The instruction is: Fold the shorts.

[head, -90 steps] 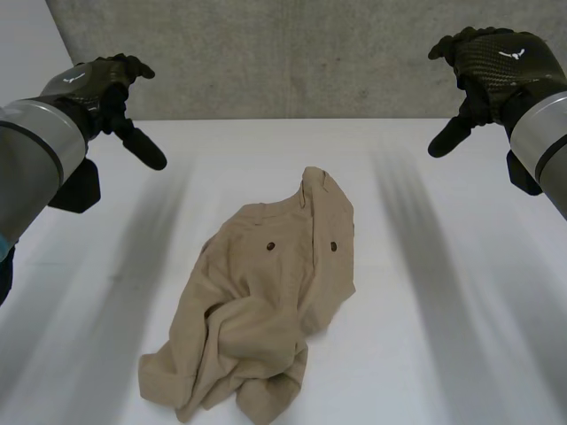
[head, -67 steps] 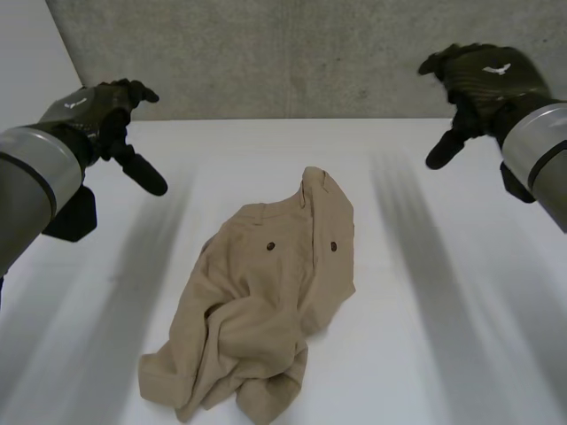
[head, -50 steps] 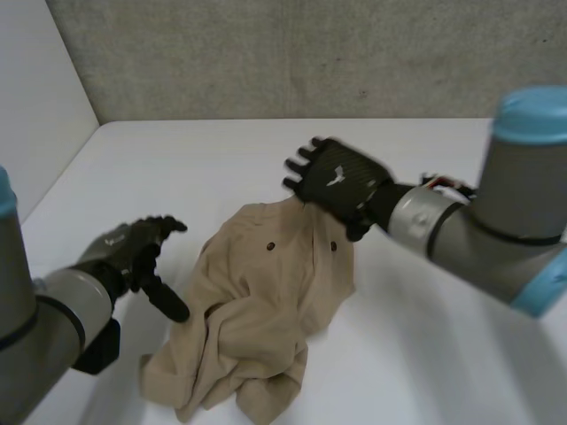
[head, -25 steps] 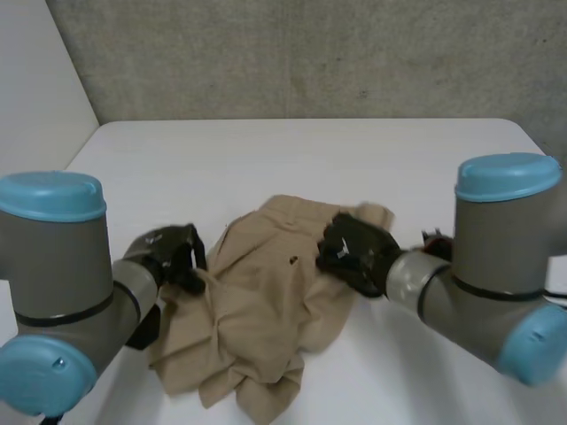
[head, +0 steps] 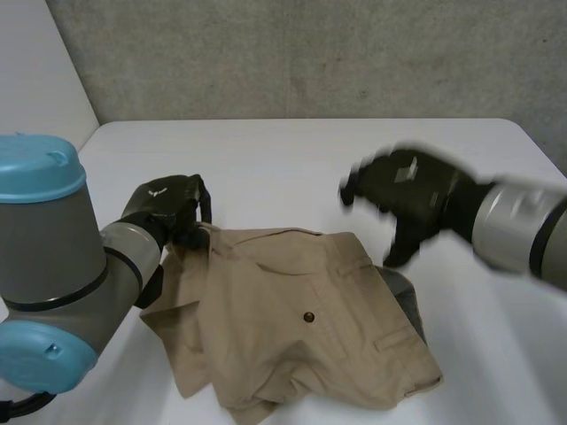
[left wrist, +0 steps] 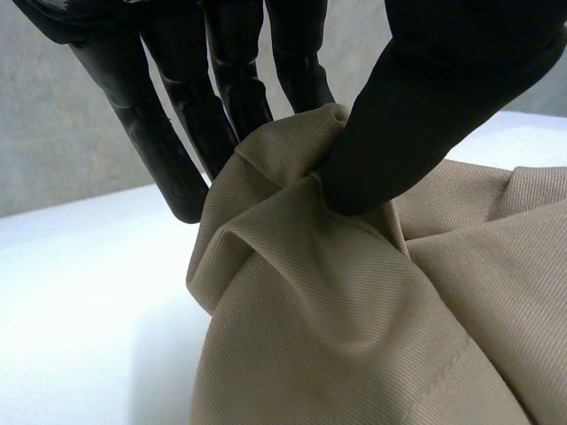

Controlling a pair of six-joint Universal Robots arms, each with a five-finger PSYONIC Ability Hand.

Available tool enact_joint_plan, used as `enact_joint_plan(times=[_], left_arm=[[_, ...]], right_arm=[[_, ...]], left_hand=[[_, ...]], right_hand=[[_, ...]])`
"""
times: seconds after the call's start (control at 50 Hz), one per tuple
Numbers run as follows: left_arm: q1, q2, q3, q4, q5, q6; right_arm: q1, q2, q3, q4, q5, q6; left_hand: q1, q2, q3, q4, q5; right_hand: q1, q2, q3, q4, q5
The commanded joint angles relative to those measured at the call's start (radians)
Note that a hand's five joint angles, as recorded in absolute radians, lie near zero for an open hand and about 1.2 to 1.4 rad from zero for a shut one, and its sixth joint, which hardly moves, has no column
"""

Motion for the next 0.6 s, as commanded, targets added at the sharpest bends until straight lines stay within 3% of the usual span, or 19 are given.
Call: enact_joint_plan(times=[0.02, 0.16, 0.3, 0.44, 0.52, 0.6], left_arm=[[-0.018, 0.077, -0.021, 0.000, 0.001, 0.050], [-0.044, 0.089, -0.027, 0.005, 0.003, 0.090], [-0.058, 0.076, -0.013, 0.020, 0.003, 0.144], [-0.059, 0.037, 0.013, 0.042, 0.004, 0.239], [-0.059, 0.005, 0.039, 0.062, 0.004, 0.276], [-0.056, -0.036, 0.076, 0.076, 0.004, 0.306]], right_arm=[[-0.072, 0.139, -0.156, -0.066, 0.005, 0.231], [-0.003, 0.396, -0.337, -0.057, 0.074, 0.230], [0.046, 0.521, -0.399, -0.054, 0.077, 0.231], [0.083, 0.608, -0.443, -0.010, 0.076, 0.259], [0.085, 0.654, -0.469, 0.053, 0.065, 0.254], [0.085, 0.671, -0.520, 0.075, 0.062, 0.253]], left_hand=[[0.188, 0.128, 0.154, 0.124, 0.169], [0.179, 0.119, 0.146, 0.115, 0.160], [0.179, 0.119, 0.146, 0.115, 0.160], [0.176, 0.116, 0.143, 0.112, 0.158], [0.176, 0.116, 0.143, 0.112, 0.158], [0.185, 0.125, 0.151, 0.121, 0.166]], right_hand=[[0.034, -0.022, -0.016, -0.014, -0.013], [-0.042, -0.098, -0.092, -0.090, -0.089], [-0.171, -0.228, -0.221, -0.219, -0.219], [-0.116, -0.172, -0.165, -0.164, -0.163], [0.054, -0.002, 0.004, 0.006, 0.007], [0.555, 0.499, 0.505, 0.507, 0.508]])
